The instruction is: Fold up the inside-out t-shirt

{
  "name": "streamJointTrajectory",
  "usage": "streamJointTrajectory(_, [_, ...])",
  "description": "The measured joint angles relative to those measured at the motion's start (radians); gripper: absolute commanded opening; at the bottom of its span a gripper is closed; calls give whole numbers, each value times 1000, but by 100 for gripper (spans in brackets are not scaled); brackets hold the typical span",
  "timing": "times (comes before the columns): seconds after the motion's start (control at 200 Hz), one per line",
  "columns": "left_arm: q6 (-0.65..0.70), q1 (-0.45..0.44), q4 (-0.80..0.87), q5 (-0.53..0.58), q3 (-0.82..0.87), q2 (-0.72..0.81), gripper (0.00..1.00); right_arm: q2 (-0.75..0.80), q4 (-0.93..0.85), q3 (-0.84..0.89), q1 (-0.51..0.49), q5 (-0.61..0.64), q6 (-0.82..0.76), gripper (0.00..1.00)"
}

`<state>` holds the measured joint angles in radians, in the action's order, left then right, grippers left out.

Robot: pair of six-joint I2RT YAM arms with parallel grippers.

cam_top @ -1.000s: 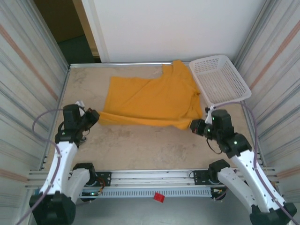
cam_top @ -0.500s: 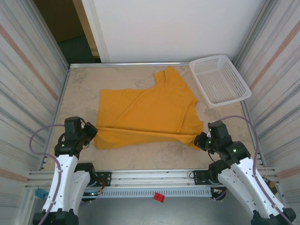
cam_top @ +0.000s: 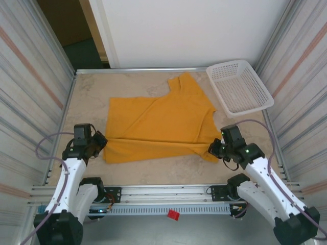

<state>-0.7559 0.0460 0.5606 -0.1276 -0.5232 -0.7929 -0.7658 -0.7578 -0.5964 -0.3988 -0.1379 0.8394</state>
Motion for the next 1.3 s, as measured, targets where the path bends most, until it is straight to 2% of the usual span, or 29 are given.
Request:
streamJointTrajectory(0.336, [58,0,-113,26,-61,-283,0,-424,180,-192,1,3,-90,0])
streamJointTrajectory(0.576, [91,0,-178,37,-151,-444,0,-609,237,-298,34,3,-141,0])
streamJointTrajectory(0.621, [99,0,-190,37,-170,-473,6,-641,249,-318,52,3,-147,1])
streamJointTrajectory(0.691, [111,0,-201,44,-200,-517,28,-685,264,-349,82,-5,-160,32])
streamJointTrajectory(0.731, [119,0,-200,52,-219,-539,40,-703,269,-364,101,-9,-172,43])
streamJointTrajectory(0.787, [126,0,-198,63,-242,-557,53,-706,274,-372,121,-12,-187,47])
streamJointTrajectory(0.842, [131,0,-195,77,-261,-561,59,-688,271,-373,138,-11,-197,47])
streamJointTrajectory(1.117, [149,0,-166,88,-282,-423,63,-450,230,-275,125,15,-207,50])
streamJointTrajectory(1.192, [138,-2,-166,75,-260,-356,63,-453,231,-251,113,14,-209,54])
streamJointTrajectory(1.298, [113,-23,-163,66,-189,-274,63,-536,242,-251,83,20,-220,56])
